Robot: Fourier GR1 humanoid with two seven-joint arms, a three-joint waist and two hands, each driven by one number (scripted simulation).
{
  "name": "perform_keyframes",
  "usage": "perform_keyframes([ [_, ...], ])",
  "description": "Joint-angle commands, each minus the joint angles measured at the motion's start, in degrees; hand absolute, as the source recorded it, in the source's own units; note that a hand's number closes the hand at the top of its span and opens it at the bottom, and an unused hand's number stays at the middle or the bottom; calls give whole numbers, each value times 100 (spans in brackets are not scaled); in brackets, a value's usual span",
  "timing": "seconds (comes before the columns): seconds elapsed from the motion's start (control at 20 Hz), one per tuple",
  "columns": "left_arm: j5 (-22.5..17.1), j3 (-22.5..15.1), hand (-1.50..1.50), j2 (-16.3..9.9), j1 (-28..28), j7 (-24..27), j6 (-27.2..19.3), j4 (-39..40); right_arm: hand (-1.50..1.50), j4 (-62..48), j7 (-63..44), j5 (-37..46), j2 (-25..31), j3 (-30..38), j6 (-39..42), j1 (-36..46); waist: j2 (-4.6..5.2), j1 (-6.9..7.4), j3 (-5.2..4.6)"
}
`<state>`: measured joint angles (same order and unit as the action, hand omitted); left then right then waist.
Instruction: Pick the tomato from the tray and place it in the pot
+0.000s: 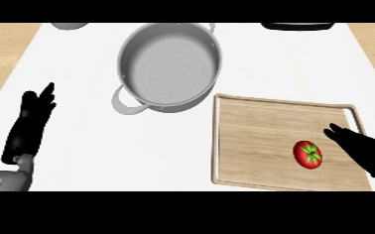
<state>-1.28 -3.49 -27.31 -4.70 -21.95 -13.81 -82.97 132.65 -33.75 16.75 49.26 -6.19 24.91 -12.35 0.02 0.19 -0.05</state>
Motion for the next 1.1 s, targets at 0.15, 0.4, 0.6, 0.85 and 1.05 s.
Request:
perform_keyframes([
  [0.15,8,352,0,-17,252,220,332,-21,-150,-743,297,1165,-825,-696,-13,48,-6,-7,7],
  [0.4,153,454,0,159,181,201,494,49,-150,-1582,517,1228,-1093,-399,410,696,1,8,5],
  [0.6,427,524,0,308,60,-10,410,-47,-150,-1773,1106,1890,-1386,-462,144,327,-5,-23,7],
  [0.85,518,563,0,542,-286,101,457,326,-150,-2692,1401,2519,-1934,-815,-271,918,4,-8,6],
  [1.05,672,734,0,547,-304,273,659,585,-150,-2269,1435,2727,-1849,-520,16,513,-2,-44,4],
])
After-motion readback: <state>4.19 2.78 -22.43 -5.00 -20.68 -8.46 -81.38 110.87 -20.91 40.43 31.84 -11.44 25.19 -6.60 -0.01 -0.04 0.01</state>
